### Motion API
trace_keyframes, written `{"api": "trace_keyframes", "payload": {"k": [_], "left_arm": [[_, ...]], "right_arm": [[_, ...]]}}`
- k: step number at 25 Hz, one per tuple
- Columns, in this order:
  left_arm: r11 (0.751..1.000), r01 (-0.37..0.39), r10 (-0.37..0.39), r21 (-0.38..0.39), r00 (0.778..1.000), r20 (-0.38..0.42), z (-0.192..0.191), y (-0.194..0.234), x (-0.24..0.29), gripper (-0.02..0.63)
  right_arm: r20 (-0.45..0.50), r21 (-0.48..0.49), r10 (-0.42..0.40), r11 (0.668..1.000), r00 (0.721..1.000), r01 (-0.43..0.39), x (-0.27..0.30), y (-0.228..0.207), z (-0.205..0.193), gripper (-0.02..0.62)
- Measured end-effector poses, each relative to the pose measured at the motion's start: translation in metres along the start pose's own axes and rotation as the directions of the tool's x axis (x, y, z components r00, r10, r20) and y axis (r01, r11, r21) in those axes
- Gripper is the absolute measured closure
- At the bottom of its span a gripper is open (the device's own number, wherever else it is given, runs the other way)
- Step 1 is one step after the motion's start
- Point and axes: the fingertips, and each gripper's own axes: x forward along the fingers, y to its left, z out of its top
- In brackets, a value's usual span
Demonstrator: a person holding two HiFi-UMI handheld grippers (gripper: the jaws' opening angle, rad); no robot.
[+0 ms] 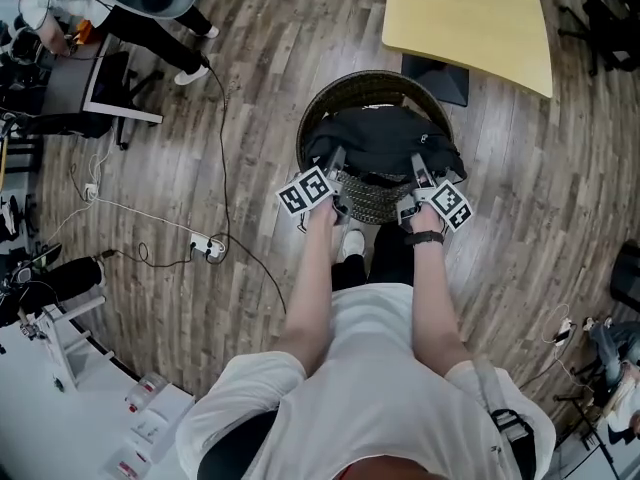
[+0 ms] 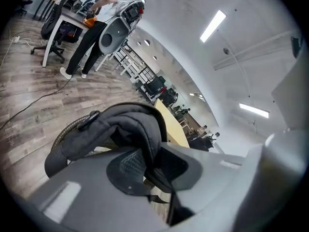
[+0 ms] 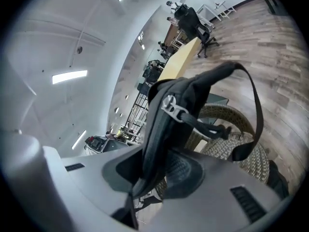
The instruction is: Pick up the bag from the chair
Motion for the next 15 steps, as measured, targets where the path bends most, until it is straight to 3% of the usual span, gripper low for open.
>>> {"api": "trace_keyframes", "payload": {"k": [15], "left_arm": [[0.991, 0.115, -0.121, 0.066, 0.988, 0.097, 0.048, -0.070, -0.046, 0.545]], "right_arm": [[0.076, -0.085, 0.142, 0.987, 0.987, -0.136, -0.034, 0.097, 0.035, 0.486]]}}
